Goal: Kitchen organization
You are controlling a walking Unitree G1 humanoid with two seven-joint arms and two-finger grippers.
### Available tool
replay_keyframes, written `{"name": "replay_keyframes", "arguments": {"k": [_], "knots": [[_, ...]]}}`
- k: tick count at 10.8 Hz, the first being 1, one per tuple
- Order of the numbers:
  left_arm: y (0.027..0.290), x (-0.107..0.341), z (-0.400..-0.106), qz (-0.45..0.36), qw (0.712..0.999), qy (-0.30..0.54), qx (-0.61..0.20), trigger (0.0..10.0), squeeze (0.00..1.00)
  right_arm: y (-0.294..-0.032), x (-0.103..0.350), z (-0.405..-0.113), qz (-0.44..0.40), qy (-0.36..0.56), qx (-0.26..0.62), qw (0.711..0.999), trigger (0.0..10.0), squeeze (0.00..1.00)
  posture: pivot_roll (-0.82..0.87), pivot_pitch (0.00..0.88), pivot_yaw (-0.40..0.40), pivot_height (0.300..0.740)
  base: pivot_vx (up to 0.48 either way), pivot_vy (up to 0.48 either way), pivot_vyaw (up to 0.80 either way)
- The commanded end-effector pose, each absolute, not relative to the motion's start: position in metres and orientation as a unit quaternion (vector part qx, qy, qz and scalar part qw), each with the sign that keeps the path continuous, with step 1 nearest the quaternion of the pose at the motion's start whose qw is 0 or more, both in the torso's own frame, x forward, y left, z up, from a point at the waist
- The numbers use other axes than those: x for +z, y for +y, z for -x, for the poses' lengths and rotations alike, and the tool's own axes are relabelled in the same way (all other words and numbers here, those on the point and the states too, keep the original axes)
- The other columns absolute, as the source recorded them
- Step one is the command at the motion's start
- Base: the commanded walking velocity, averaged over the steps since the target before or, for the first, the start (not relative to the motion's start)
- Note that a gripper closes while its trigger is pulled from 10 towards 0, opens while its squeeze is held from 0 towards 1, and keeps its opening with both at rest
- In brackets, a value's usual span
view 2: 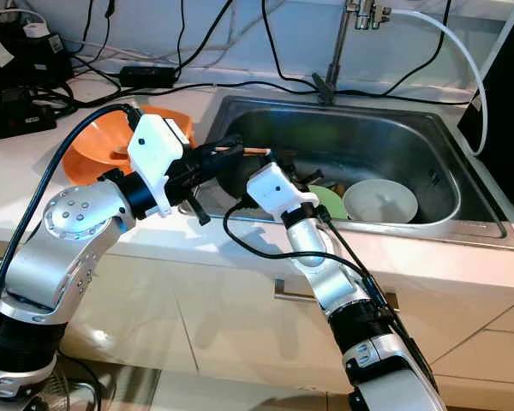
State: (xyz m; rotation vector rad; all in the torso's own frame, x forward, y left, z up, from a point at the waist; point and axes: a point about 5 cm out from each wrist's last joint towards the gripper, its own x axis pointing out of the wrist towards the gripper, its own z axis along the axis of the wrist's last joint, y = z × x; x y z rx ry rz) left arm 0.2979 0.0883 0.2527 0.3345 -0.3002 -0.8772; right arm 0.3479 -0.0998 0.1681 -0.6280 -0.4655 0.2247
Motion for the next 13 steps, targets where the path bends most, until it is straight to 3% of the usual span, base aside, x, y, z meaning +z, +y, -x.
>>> {"name": "replay_keyframes", "arguments": {"k": [1,2,8,9,12,13], "knots": [[0.088,0.251,-0.297,-0.159,0.879,-0.135,-0.428,10.0,0.0,-0.101,0.173,-0.348,0.297,-0.237,0.1,0.919,0.0,0.0,0.23,0.047,0.03,0.74,0.0,0.0,0.0],[0.089,0.253,-0.299,-0.147,0.883,-0.137,-0.423,10.0,1.0,-0.101,0.173,-0.348,0.297,-0.238,0.099,0.92,0.0,0.0,0.23,0.047,0.032,0.74,0.0,0.0,0.0],[0.099,0.264,-0.3,-0.131,0.896,-0.164,-0.392,10.0,1.0,-0.105,0.172,-0.35,0.295,-0.228,0.086,0.924,0.0,0.0,0.23,0.047,0.028,0.74,0.0,0.0,0.0],[0.1,0.264,-0.299,-0.127,0.899,-0.171,-0.383,10.0,0.0,-0.109,0.171,-0.353,0.277,-0.216,0.073,0.934,0.0,0.0,0.23,0.047,0.028,0.74,0.0,0.0,0.0],[0.103,0.259,-0.296,-0.109,0.903,-0.162,-0.382,10.0,0.0,-0.122,0.176,-0.361,0.255,-0.193,0.043,0.946,0.0,0.0,0.23,0.048,0.02,0.74,0.0,0.0,0.0],[0.103,0.254,-0.294,-0.101,0.903,-0.147,-0.39,10.0,0.0,-0.126,0.175,-0.367,0.234,-0.167,0.033,0.957,3.4,0.0,0.24,0.044,0.015,0.74,0.0,0.0,0.0]]}}
